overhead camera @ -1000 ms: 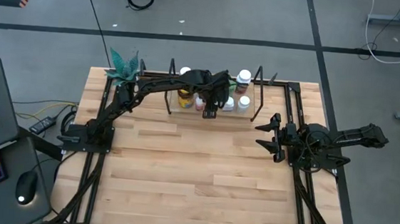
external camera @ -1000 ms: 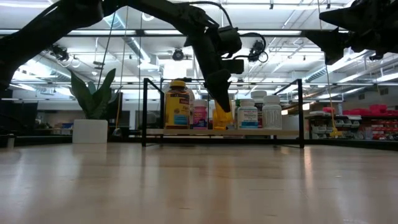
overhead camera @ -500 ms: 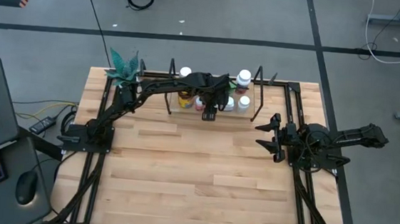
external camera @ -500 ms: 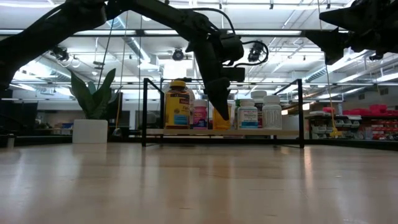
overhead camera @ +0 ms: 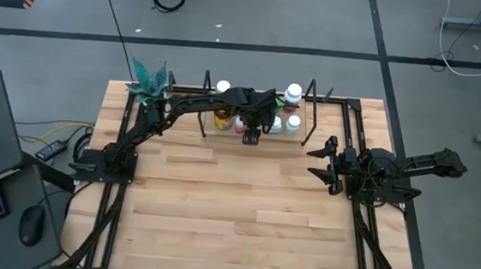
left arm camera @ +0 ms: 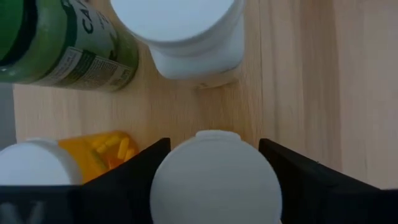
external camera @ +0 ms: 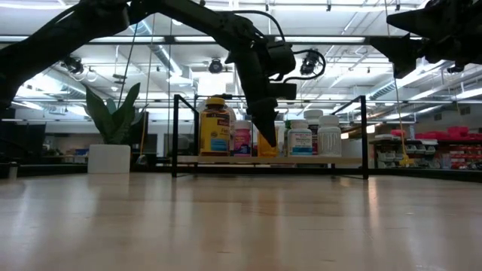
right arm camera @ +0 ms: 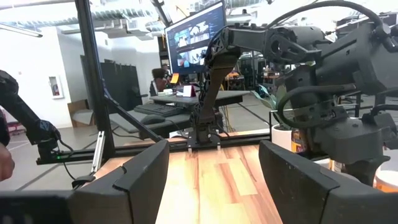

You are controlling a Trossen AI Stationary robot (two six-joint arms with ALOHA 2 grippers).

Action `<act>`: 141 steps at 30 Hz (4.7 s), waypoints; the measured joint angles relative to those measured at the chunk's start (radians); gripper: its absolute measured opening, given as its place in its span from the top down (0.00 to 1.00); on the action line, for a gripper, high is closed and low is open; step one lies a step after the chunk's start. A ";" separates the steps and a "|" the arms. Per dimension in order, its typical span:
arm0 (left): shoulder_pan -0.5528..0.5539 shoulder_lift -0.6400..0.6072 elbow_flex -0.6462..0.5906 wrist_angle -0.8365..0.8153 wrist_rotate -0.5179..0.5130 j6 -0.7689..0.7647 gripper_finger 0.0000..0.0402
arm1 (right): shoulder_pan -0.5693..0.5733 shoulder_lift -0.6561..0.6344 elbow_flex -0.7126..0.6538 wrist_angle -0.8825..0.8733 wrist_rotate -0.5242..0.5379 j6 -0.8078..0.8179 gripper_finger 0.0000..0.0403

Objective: Pick and place medicine bottles onto shelf by color
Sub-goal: Put the orange medicine bottle on the shelf, then return to Home Position

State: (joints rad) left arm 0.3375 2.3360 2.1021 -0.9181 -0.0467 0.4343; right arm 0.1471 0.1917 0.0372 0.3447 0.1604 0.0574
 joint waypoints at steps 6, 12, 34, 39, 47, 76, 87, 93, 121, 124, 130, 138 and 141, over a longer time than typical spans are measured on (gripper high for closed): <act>0.000 0.000 0.000 0.001 0.001 0.000 0.29 | 0.000 0.000 0.000 0.000 0.000 0.000 0.36; 0.000 0.000 0.000 0.001 0.002 0.002 0.24 | 0.000 0.000 0.000 0.000 0.001 0.000 0.36; -0.017 -0.017 0.168 -0.032 0.011 -0.001 0.24 | 0.000 0.000 0.000 0.000 0.002 0.000 0.36; -0.030 -0.025 0.253 -0.085 0.019 -0.003 0.24 | 0.000 0.000 0.000 -0.001 0.002 0.000 0.36; -0.055 -0.154 0.198 -0.122 0.020 -0.031 0.38 | 0.000 0.000 0.000 -0.001 0.002 0.000 0.36; -0.174 -1.083 -1.182 0.720 0.018 -0.230 0.63 | 0.000 0.000 0.000 -0.001 0.002 0.000 0.36; -0.188 -1.342 -1.540 1.030 0.017 -0.301 0.66 | 0.000 0.000 0.000 -0.001 0.002 0.000 0.36; -0.209 -1.465 -1.681 1.171 0.018 -0.332 0.67 | 0.000 0.000 0.000 -0.001 0.002 0.000 0.36; -0.213 -1.976 -2.093 1.349 -0.013 -0.483 0.76 | -0.147 -0.187 0.000 -0.162 -0.230 0.072 0.36; -0.228 -1.996 -2.093 1.330 -0.013 -0.472 0.78 | -0.176 -0.187 0.000 -0.151 -0.273 0.050 0.36; -0.247 -2.006 -2.093 1.325 -0.013 -0.413 0.82 | -0.253 -0.186 0.000 -0.217 -0.414 0.080 0.36; -0.247 -2.072 -2.094 1.278 0.008 -0.399 0.89 | -0.319 -0.186 0.000 -0.247 -0.484 0.066 0.36; -0.247 -2.148 -2.094 1.265 0.036 -0.395 0.92 | -0.322 -0.179 0.000 -0.286 -0.472 0.076 0.36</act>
State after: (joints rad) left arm 0.0910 0.1876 0.0086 0.3473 -0.0110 0.0389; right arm -0.1750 0.0129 0.0372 0.0591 -0.3111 0.1331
